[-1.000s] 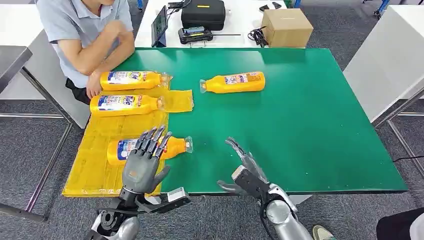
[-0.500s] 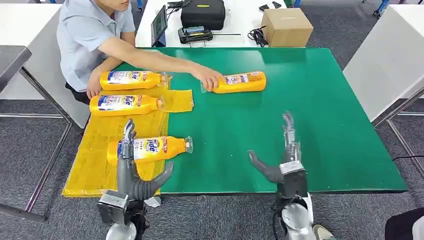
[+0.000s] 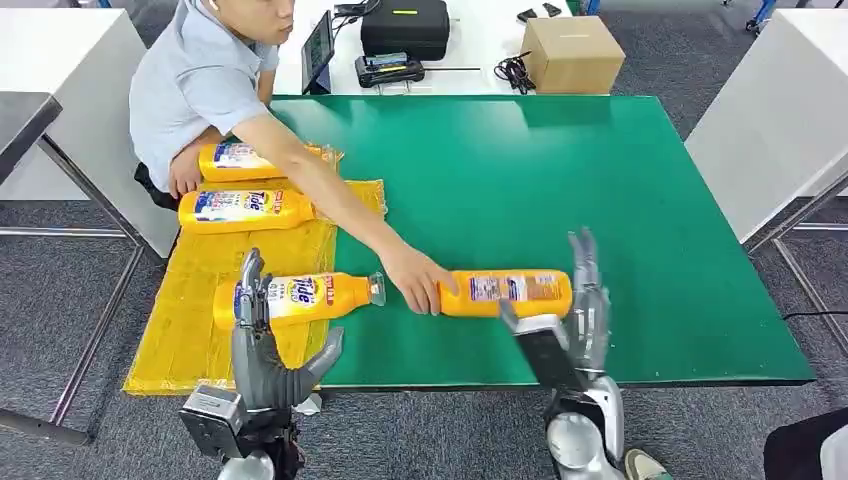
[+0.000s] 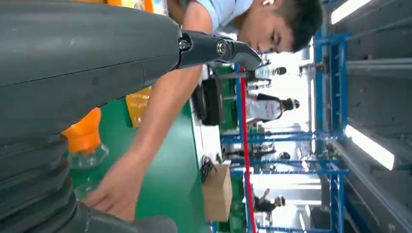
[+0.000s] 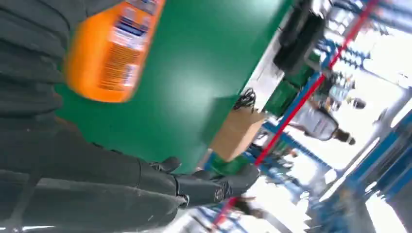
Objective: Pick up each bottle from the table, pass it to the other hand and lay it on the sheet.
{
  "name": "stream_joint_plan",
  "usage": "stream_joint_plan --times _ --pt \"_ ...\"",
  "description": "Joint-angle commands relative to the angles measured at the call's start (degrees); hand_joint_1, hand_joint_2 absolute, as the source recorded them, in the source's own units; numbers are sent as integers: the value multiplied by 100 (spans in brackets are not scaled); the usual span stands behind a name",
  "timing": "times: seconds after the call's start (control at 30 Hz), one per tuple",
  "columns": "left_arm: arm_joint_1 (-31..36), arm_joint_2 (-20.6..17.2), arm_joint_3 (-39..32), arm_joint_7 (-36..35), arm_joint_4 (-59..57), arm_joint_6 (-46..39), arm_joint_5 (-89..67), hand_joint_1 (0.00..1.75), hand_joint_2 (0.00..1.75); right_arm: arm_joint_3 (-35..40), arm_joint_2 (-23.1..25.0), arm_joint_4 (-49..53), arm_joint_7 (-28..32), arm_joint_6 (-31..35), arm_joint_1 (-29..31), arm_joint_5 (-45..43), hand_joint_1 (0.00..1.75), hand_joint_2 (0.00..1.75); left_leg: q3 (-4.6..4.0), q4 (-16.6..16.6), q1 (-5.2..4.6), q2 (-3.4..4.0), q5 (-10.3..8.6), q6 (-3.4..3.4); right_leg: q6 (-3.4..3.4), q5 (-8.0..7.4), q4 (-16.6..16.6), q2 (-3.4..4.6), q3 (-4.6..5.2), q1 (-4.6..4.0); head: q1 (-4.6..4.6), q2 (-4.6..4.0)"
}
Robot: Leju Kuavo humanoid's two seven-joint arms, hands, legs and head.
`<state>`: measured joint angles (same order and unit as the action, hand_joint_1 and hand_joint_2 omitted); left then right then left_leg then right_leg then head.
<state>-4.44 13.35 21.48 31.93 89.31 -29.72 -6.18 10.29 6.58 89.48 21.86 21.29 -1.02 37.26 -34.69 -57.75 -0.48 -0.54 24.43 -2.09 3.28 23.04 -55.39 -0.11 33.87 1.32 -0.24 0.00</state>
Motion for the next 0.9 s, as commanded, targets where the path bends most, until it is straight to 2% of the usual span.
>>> stream_joint_plan --times 0.03,0.23,0.37,0.5,0.57,0.63,0.77,0.9 --pt "171 -22 84 -25 -201 -327 -459 0 175 581 -781 -779 -212 170 574 673 0 175 22 3 9 -2 6 11 -14 3 11 -4 -28 -10 0 0" --pt "171 -22 84 -25 -201 -327 -459 0 175 581 -781 -779 -212 170 574 673 0 175 29 1 13 3 13 17 -20 9 8 2 -34 -14 0 0" --pt "170 9 147 -163 -369 -557 -1003 0 175 772 -867 -1080 -651 275 725 1475 0 175 28 2 12 8 12 15 -17 6 8 7 -30 -13 0 0" --pt "118 25 194 -397 -370 -288 -808 0 175 1079 -1071 -1646 -1218 -199 975 2016 0 175 32 2 13 13 12 13 -15 3 13 11 -35 -15 0 0" --pt "89 -26 185 -776 -353 83 -484 0 175 1143 -1208 -2039 -1490 -480 1172 2063 0 175 27 5 10 11 7 10 -13 -1 14 10 -29 -11 0 0" --pt "78 -47 165 -912 -382 215 -334 0 175 1102 -1243 -2199 -1512 -583 1250 1952 0 175 29 6 10 13 8 11 -13 -1 14 13 -31 -10 0 0" --pt "46 -109 181 -1073 -363 210 -448 0 175 1170 -1316 -1913 -1476 -901 1136 1683 0 175 17 4 3 2 5 8 -10 2 8 2 -21 -4 0 0" --pt "4 -101 182 -1293 -319 307 -493 0 175 1368 -1507 -1688 -1805 -1016 1012 1980 0 175 55 -6 21 17 35 29 -35 25 4 12 -59 -24 0 0"
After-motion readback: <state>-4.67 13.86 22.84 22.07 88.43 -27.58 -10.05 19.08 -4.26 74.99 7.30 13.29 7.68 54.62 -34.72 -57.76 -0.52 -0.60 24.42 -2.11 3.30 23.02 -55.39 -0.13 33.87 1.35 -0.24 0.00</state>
